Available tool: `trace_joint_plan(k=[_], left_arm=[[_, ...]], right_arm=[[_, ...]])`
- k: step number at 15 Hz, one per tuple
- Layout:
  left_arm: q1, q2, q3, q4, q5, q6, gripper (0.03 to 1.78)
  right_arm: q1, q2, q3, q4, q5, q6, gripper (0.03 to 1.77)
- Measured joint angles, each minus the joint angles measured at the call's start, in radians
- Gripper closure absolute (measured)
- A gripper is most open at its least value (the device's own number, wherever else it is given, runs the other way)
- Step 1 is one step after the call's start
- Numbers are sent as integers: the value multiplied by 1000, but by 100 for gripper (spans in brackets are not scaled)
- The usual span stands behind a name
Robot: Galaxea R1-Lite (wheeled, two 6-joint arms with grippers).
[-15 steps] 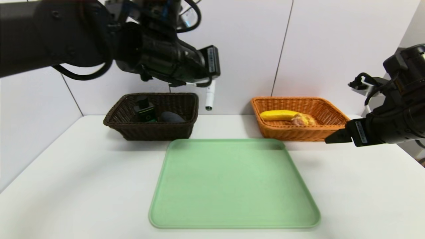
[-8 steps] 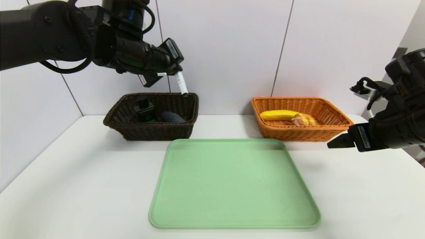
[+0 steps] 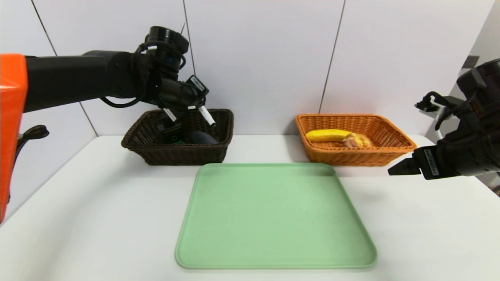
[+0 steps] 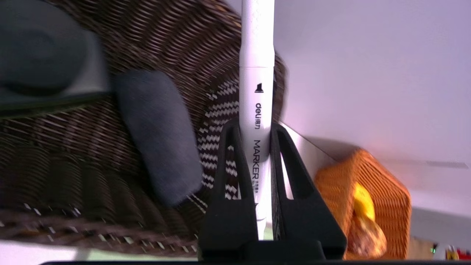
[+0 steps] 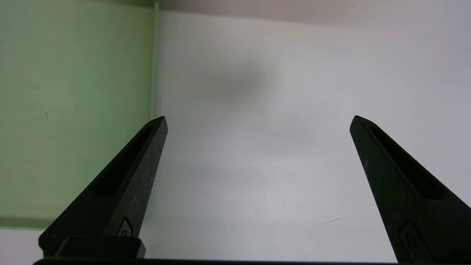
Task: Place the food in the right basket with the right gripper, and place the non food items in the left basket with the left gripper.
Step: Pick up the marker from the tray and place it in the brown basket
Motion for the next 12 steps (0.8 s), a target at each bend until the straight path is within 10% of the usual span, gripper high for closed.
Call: trace_joint_plan(k=[10, 12], left_arm=[[21, 92, 1, -14, 2, -7, 164], [21, 98, 1, -19, 4, -6, 127]], right_arm=[[0, 2, -2, 2, -1, 1, 9], [0, 2, -1, 2, -1, 1, 9]])
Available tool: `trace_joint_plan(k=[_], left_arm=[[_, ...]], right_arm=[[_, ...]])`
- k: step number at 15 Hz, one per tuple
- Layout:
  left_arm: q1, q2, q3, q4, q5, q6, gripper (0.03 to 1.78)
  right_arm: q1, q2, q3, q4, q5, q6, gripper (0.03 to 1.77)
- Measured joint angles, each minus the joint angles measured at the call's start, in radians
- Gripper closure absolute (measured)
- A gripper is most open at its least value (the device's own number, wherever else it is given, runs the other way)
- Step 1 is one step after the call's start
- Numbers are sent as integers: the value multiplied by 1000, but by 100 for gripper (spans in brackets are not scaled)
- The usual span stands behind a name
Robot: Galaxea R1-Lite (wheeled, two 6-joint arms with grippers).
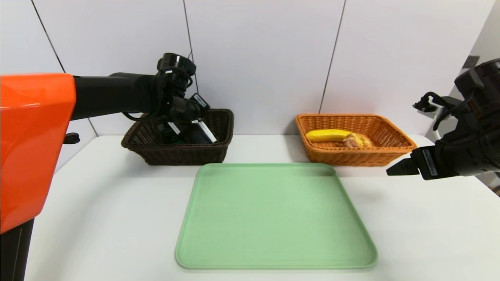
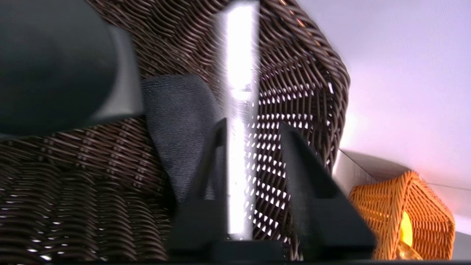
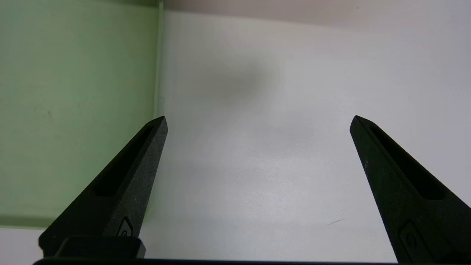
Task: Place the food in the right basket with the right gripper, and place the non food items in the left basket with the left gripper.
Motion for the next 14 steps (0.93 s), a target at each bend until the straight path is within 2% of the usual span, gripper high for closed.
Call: trace_joint_plan(k=[4, 7, 9, 10, 12, 14], left_arm=[[0, 2, -1, -2, 0, 2, 81], [-4, -17, -1, 0, 1, 27, 58], [-11, -79, -1, 9, 0, 96, 47], [-21, -118, 1, 17, -2, 166, 43], [-40, -207, 33, 23, -7, 379, 36], [-49, -308, 116, -6, -40, 607, 30]], right_arm=[[0, 0, 1, 0, 0, 0, 9], [-1, 0, 2, -1, 0, 0, 9], [0, -3, 1, -3, 0, 0, 9], [0, -5, -1, -8, -1, 0, 9], [0, -14, -3, -43, 8, -6, 9], [3, -22, -2, -151, 29, -5, 9]])
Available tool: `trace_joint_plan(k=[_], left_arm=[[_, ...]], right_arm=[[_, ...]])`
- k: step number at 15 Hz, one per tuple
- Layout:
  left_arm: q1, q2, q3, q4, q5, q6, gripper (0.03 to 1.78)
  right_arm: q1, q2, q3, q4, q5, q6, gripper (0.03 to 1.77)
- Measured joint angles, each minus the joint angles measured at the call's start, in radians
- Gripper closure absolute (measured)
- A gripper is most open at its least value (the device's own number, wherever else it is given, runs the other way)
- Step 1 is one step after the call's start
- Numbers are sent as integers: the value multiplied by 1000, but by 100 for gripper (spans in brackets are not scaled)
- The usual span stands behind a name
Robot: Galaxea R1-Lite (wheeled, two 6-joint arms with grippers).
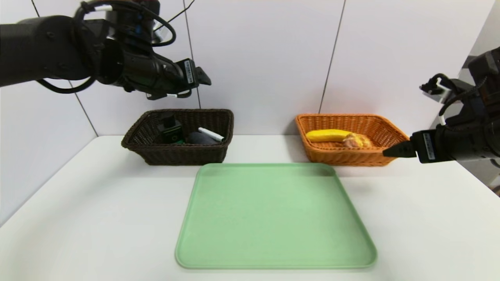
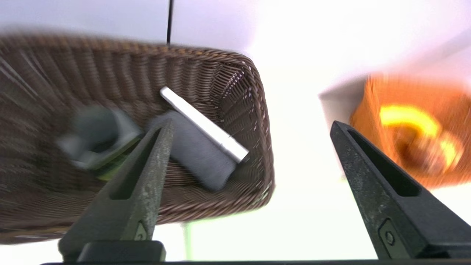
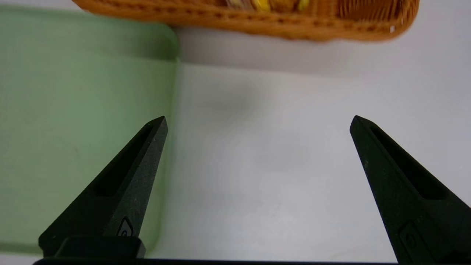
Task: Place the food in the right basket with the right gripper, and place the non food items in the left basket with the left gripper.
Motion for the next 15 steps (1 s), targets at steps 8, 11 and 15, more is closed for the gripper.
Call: trace_joint_plan(k=[8, 11, 15], left_arm=[[-16, -412, 595, -97, 2, 393, 17], [98, -565, 729, -112, 71, 389, 15], [294, -781, 877, -111, 81, 386, 14]], right_arm=[[22, -68, 17, -347, 35, -12, 9], [26, -157, 87, -350, -22, -50, 9], [6, -345, 254, -351, -73, -56, 9]])
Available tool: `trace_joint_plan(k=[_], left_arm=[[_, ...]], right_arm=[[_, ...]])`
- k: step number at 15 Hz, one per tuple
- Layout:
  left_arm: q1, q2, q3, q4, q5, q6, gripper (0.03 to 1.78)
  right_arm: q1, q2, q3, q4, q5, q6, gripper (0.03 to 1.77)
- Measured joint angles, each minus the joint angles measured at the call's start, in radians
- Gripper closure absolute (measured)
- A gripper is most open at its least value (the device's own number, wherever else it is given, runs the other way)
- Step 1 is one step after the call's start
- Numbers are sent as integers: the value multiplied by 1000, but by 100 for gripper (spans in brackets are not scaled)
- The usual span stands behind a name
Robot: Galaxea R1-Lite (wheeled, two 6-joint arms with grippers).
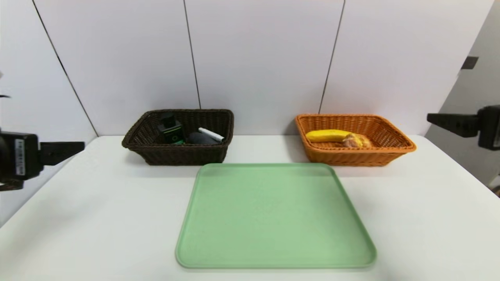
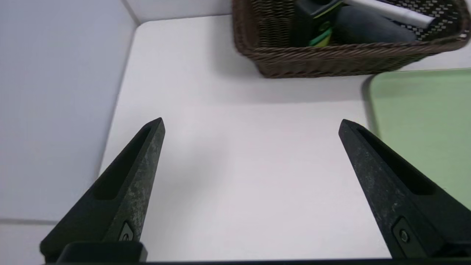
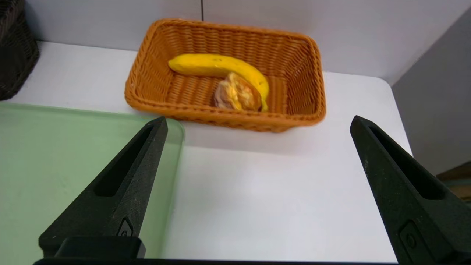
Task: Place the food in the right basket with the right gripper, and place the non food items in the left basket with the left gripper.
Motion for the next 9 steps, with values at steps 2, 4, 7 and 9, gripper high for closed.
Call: trace_joint_plan(k=[2, 4, 7, 9], left_arm=[[75, -121, 91, 1, 0, -2, 14], [109, -255, 185, 2, -7, -2, 13], [125, -481, 330, 4, -49, -1, 12], [129, -633, 421, 6, -71, 3, 12]], right_arm=[[-27, -108, 102, -1, -7, 0, 9], [-41, -230, 200, -9, -15, 0, 9], [-50, -423, 327, -25, -31, -1, 9], [-52, -566, 417, -30, -36, -9, 9]])
